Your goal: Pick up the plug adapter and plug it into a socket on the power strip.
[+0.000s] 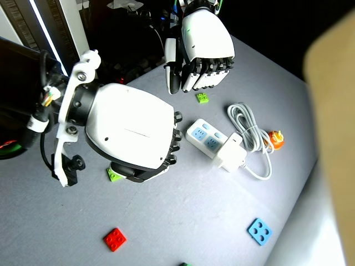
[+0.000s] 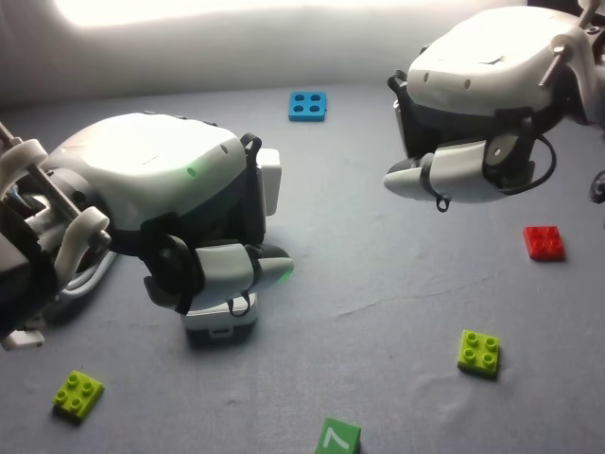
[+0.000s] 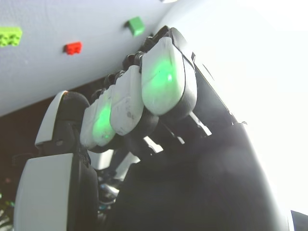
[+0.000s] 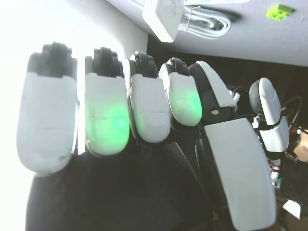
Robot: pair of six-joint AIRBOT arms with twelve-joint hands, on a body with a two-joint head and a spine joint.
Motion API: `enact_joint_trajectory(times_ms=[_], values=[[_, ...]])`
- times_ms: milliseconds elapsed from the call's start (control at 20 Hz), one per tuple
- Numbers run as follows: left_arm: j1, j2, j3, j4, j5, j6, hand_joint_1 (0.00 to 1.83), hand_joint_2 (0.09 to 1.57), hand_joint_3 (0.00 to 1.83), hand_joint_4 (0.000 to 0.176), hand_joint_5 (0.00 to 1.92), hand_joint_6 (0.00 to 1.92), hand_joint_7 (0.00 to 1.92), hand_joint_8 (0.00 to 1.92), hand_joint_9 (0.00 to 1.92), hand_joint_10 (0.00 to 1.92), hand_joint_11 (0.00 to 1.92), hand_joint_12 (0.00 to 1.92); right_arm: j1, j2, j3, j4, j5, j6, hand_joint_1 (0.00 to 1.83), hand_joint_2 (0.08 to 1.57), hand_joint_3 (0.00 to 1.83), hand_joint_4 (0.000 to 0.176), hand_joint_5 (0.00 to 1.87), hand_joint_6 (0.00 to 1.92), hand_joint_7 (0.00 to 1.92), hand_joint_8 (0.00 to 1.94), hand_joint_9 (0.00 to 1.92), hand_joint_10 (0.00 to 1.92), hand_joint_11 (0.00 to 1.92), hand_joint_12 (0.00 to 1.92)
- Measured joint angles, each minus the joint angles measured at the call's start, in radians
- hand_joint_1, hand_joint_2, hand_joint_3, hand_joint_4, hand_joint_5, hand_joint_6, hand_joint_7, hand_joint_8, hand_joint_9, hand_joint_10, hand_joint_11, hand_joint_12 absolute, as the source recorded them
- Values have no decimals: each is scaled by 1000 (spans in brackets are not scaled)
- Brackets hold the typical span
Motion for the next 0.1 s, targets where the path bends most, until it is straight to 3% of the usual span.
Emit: enact_joint_trajectory(times_ms=[100], values=[[0, 0, 0, 0, -2, 0, 1116, 1333, 14, 176, 1461, 1921, 1519, 1921, 1528, 1921, 1392, 1921, 0, 9, -1, 0, 3, 0, 1009, 1403, 0, 176, 1437, 1921, 1587, 1941, 1637, 1921, 1664, 1921]])
